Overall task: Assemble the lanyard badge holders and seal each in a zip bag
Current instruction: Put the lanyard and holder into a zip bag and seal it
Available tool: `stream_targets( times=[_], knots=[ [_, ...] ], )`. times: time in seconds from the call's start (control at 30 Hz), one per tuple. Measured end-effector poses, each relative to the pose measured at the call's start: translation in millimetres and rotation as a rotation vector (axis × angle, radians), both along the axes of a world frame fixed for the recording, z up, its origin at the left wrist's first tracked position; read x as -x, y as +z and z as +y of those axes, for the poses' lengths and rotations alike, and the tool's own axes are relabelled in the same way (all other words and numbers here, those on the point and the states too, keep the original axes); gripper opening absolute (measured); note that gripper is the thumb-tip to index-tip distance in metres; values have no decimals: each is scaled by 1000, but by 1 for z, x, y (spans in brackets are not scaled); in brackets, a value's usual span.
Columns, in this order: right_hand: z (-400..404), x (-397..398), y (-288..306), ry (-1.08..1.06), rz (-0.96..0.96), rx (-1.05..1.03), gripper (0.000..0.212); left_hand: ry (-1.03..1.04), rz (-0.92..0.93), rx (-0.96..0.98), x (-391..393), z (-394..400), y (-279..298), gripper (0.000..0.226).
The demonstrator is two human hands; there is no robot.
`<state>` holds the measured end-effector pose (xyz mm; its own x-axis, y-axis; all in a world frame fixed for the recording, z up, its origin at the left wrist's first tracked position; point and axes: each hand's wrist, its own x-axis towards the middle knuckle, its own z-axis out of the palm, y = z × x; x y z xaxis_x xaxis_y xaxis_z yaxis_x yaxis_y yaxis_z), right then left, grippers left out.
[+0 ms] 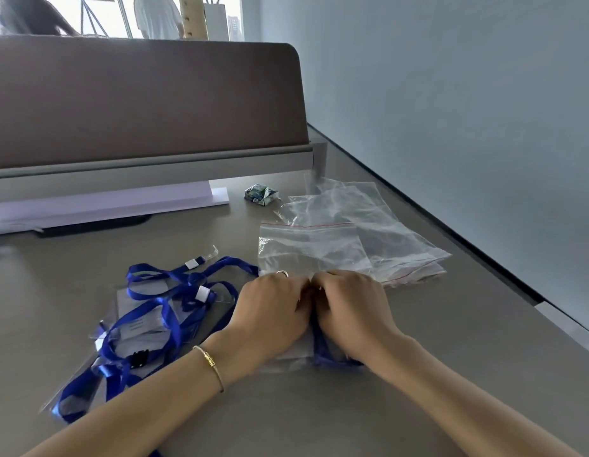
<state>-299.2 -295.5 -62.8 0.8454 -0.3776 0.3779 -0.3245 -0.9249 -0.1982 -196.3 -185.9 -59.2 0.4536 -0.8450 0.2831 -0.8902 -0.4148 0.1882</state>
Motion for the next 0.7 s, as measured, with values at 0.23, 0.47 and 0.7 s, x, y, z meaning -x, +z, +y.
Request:
stream_targets(
  times=[0.23, 0.47, 0.7],
  knots=[
    [9, 6, -10, 14, -86, 19, 3, -60, -29, 78, 4, 6, -19, 23],
    [-7, 14, -12, -43, -53, -62, 10, 9, 25, 50, -3, 12, -22, 26],
    [-6, 1, 11, -4, -5, -10, 18, -24, 52, 111, -4, -3, 13, 15]
  ],
)
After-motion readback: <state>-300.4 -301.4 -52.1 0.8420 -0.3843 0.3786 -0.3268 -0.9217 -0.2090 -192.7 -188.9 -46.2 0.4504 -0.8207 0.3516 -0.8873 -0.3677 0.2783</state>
